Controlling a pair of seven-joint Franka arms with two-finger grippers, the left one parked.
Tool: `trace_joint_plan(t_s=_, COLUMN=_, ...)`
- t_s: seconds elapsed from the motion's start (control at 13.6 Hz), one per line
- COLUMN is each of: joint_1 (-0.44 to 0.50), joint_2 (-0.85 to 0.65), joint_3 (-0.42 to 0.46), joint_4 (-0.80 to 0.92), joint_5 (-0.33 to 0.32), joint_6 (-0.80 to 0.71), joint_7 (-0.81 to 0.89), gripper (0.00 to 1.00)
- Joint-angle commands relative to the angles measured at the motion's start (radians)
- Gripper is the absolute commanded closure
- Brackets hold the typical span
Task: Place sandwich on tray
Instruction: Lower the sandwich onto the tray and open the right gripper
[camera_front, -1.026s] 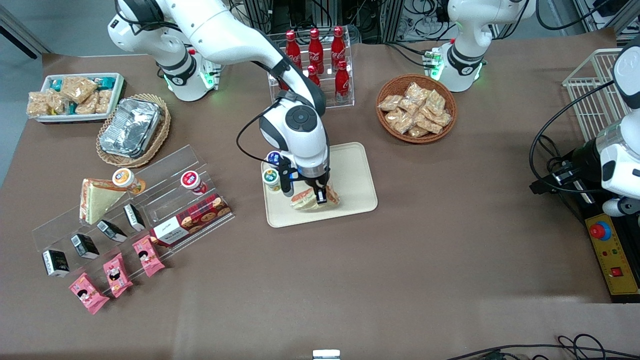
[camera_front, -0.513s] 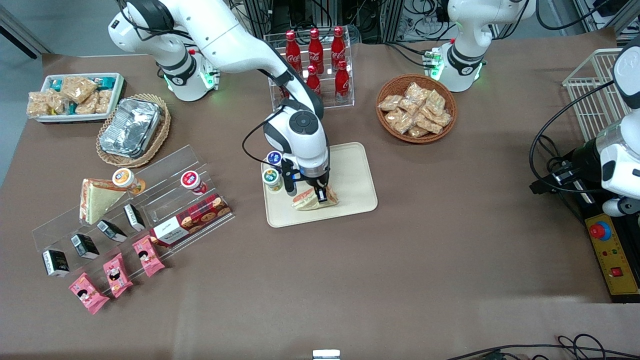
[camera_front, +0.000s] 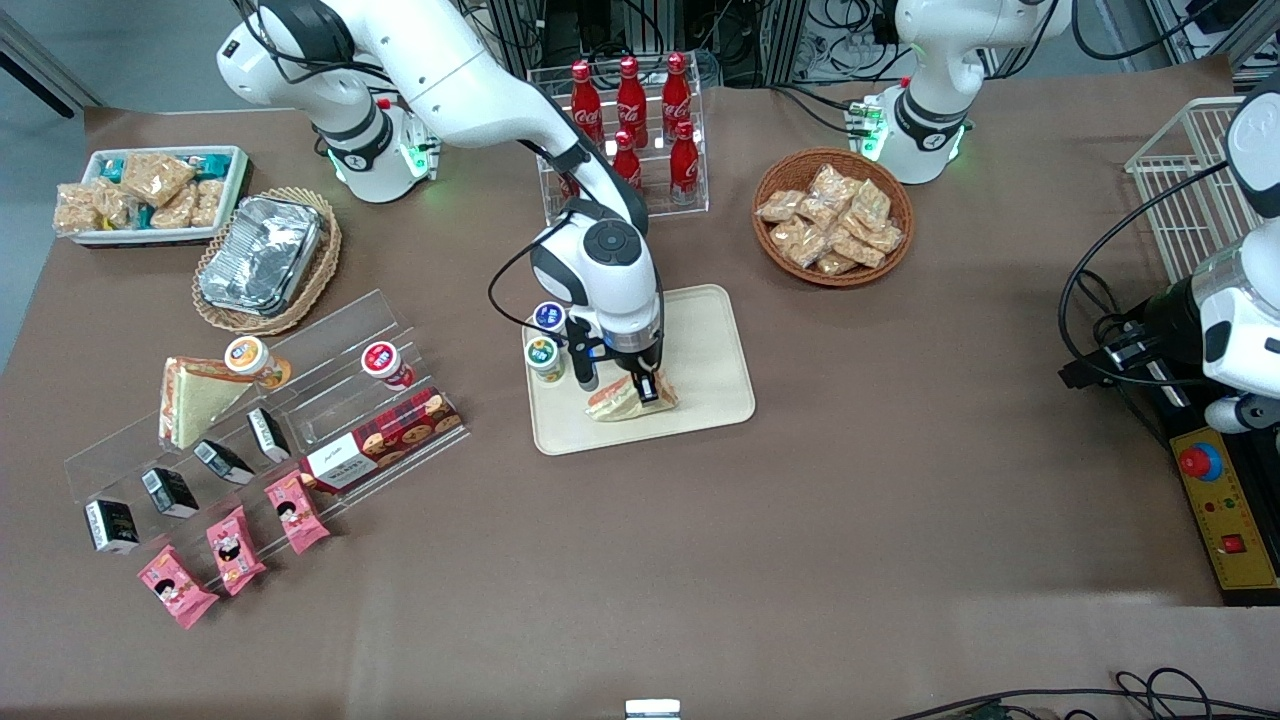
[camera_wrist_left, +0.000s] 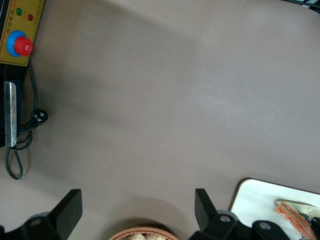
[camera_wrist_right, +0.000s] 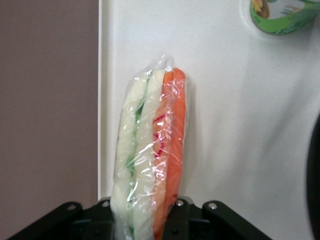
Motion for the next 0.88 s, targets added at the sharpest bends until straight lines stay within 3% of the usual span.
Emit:
trace_joint_plan(t_s=0.0, joint_1=-0.001, joint_2=0.011, joint_3=-0.008, joint_4=0.011, joint_5=-0.033, joint_6=0.022, joint_7=0.028, gripper=0.01)
trace_joint_plan(t_s=0.81, joint_1=-0.018, joint_2=-0.007, joint_3=-0.006, joint_4=0.020, joint_5=-0.033, joint_6=0.004, joint_7=0.011, gripper=0.01)
